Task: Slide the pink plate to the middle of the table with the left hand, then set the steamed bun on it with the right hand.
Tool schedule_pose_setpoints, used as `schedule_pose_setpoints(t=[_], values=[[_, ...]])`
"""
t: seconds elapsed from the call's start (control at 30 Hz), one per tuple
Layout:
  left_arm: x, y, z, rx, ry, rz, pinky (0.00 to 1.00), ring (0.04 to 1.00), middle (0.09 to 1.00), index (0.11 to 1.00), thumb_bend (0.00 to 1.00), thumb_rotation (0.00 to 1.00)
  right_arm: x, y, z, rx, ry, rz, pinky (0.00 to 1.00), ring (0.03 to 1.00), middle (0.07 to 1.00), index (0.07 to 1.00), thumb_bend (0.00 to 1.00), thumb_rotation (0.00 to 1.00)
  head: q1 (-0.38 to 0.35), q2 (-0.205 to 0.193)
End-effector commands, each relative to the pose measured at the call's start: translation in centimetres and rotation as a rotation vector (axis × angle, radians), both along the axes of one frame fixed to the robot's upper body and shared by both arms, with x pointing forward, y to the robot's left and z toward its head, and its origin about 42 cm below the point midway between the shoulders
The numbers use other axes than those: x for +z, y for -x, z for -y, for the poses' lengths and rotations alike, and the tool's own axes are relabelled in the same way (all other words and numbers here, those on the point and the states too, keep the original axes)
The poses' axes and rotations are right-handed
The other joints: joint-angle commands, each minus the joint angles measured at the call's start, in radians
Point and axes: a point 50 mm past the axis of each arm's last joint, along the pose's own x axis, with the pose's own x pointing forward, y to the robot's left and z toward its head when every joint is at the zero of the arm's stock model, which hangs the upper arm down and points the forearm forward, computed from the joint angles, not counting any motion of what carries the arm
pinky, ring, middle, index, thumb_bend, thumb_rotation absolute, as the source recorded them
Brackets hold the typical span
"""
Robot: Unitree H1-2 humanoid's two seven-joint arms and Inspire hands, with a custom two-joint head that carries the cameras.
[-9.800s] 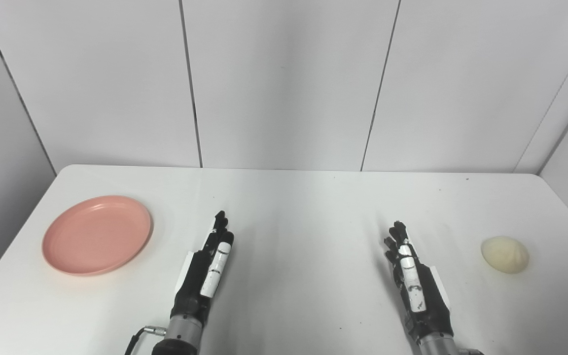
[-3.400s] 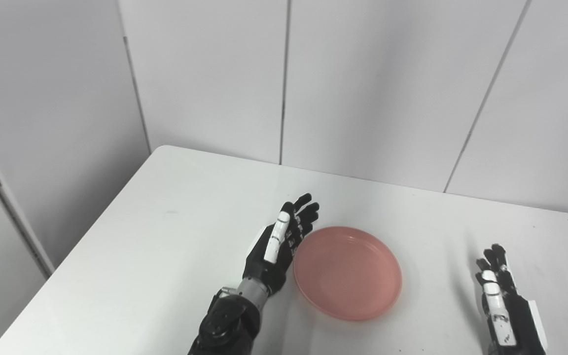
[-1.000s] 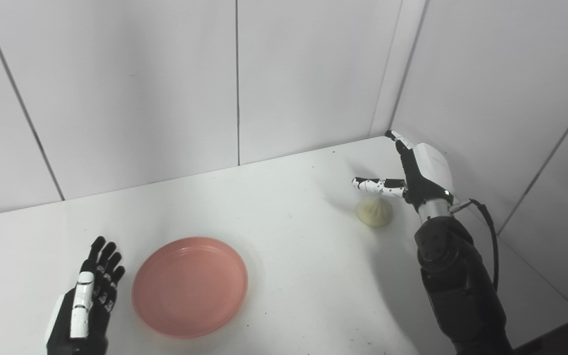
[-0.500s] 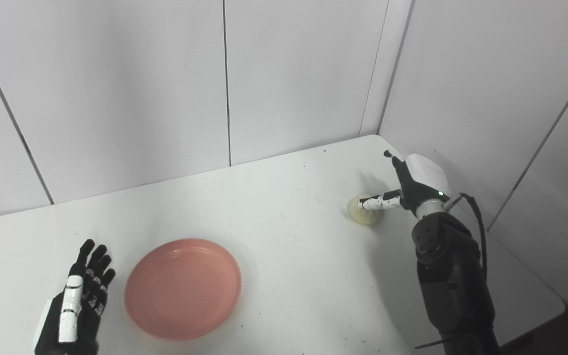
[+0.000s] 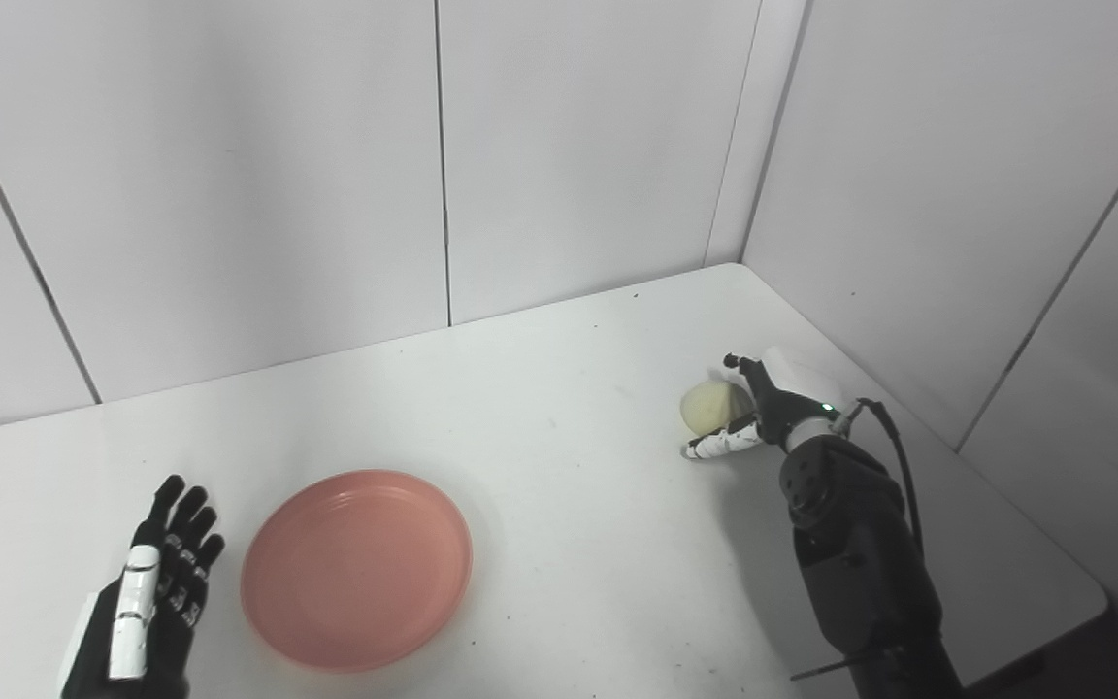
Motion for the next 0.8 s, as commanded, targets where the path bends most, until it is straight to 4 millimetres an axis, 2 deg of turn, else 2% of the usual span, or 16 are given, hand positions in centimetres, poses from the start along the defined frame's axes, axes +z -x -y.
schedule_pose_setpoints(t=[0.0, 0.07, 0.13, 0.17, 0.2, 0.23, 0.27, 0.3, 0.37, 0.5, 0.77], values=[[-0.18, -0.1, -0.4, 0.001, 0.004, -0.012, 1.0, 1.0, 0.99, 0.964, 0.57, 0.87, 1.97, -1.07, 0.32, -0.007, 0.039, 0.072, 0.84, 0.842, 0.87, 0.858, 0.91, 0.27, 0.001, 0.0], [-0.26, -0.15, -0.45, 0.006, 0.003, -0.007, 1.0, 1.0, 0.988, 0.969, 0.56, 0.88, 1.56, -1.28, 0.37, -0.012, 0.035, 0.067, 0.91, 0.845, 0.866, 0.857, 0.9, 0.24, 0.001, -0.001], [-0.29, -0.14, -0.42, 0.011, 0.011, -0.01, 1.0, 1.0, 0.986, 0.969, 0.56, 0.88, 1.24, -1.34, 0.44, -0.024, 0.029, 0.087, 0.92, 0.846, 0.866, 0.856, 0.89, 0.24, 0.004, 0.0], [-0.3, -0.14, -0.39, 0.012, 0.017, -0.014, 1.0, 0.997, 0.977, 0.954, 0.57, 0.87, 1.12, -1.32, 0.47, -0.03, 0.025, 0.102, 0.84, 0.801, 0.829, 0.827, 0.87, 0.18, 0.004, 0.0], [-0.26, -0.09, -0.37, 0.008, 0.019, -0.017, 1.0, 0.996, 0.974, 0.949, 0.57, 0.86, 1.09, -1.17, 0.56, -0.032, 0.003, 0.127, 0.82, 0.786, 0.816, 0.817, 0.86, 0.16, 0.008, 0.003], [-0.23, -0.04, -0.36, 0.004, 0.02, -0.019, 1.0, 0.992, 0.969, 0.94, 0.58, 0.86, 1.07, -1.06, 0.65, -0.033, -0.012, 0.144, 0.58, 0.617, 0.669, 0.78, 0.81, 0.08, 0.009, 0.003], [-0.27, -0.05, -0.34, 0.002, 0.018, -0.022, 1.0, 0.991, 0.967, 0.937, 0.58, 0.86, 1.12, -0.89, 0.83, -0.033, -0.019, 0.166, 0.5, 0.559, 0.619, 0.768, 0.79, 0.05, 0.014, 0.002], [-0.3, -0.06, -0.33, 0.0, 0.018, -0.025, 1.0, 0.997, 0.979, 0.949, 0.58, 0.86, 1.15, -0.78, 0.97, -0.033, -0.022, 0.181, 0.51, 0.538, 0.541, 0.688, 0.66, 0.02, 0.014, 0.002], [-0.23, 0.0, -0.21, 0.003, 0.018, -0.025, 1.0, 0.996, 0.976, 0.948, 0.58, 0.86, 1.12, -0.76, 1.15, -0.043, -0.01, 0.225, 0.51, 0.499, 0.465, 0.557, 0.55, 0.0, 0.017, 0.003], [-0.05, 0.2, -0.01, 0.006, 0.025, -0.03, 1.0, 0.998, 0.975, 0.944, 0.57, 0.83, 1.36, -0.62, 1.03, -0.05, -0.023, 0.29, 0.49, 0.497, 0.498, 0.484, 0.53, 0.0, 0.028, 0.002], [-0.02, 0.57, 0.39, -0.001, 0.007, -0.025, 1.0, 0.998, 0.975, 0.93, 0.59, 0.85, 1.53, -0.51, 1.12, -0.054, -0.007, 0.341, 0.38, 0.428, 0.452, 0.517, 0.53, 0.0, 0.05, 0.004]])
